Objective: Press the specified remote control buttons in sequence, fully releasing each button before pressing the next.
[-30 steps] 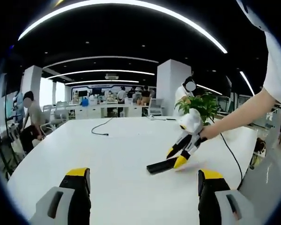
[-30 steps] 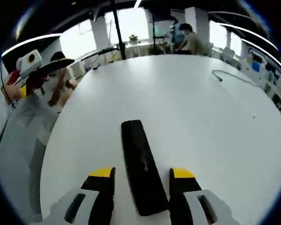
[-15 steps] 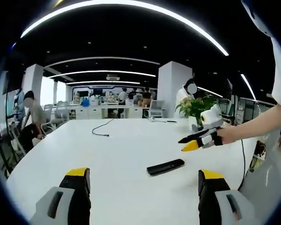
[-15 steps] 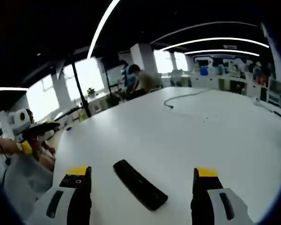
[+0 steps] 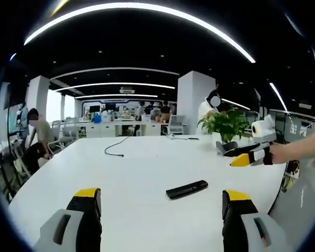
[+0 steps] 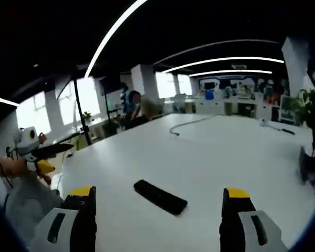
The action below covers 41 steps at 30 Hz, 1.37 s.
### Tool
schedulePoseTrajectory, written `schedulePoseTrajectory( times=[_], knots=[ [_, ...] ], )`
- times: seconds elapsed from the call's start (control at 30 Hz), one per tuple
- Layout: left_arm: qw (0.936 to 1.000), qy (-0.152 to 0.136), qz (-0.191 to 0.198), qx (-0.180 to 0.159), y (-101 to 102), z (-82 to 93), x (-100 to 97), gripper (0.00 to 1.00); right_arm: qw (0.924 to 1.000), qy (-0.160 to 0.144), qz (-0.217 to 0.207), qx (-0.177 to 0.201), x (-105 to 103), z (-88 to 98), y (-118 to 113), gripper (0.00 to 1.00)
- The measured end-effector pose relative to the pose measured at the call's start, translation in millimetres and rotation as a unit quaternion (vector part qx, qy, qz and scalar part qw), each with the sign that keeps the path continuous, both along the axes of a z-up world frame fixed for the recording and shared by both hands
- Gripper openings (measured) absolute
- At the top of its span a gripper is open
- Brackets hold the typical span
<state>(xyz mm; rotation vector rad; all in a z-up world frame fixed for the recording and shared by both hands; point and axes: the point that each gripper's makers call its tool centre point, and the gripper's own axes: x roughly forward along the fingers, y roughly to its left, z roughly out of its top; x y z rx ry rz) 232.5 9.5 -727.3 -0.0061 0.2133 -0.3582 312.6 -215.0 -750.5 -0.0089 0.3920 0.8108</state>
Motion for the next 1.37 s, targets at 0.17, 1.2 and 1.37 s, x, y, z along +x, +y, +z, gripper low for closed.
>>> schedulePoseTrajectory(
  times=[0.17,1.2,1.37],
  knots=[
    [1.0,-0.003,0.005,0.005,1,0.8,-1.6,0.99,0.9981,-0.026,-0.056,-0.005,-28,14.0,-30,0.99],
    [0.9997,-0.013,0.01,0.017,2,4.7,-6.2,0.99,0.9863,0.014,-0.163,0.025,-90,4.8,-78,0.99],
    [0.9996,-0.013,0.017,0.021,4,4.7,-5.8,0.99,0.9861,-0.001,-0.165,0.014,-90,7.6,-80,0.99]
  ],
)
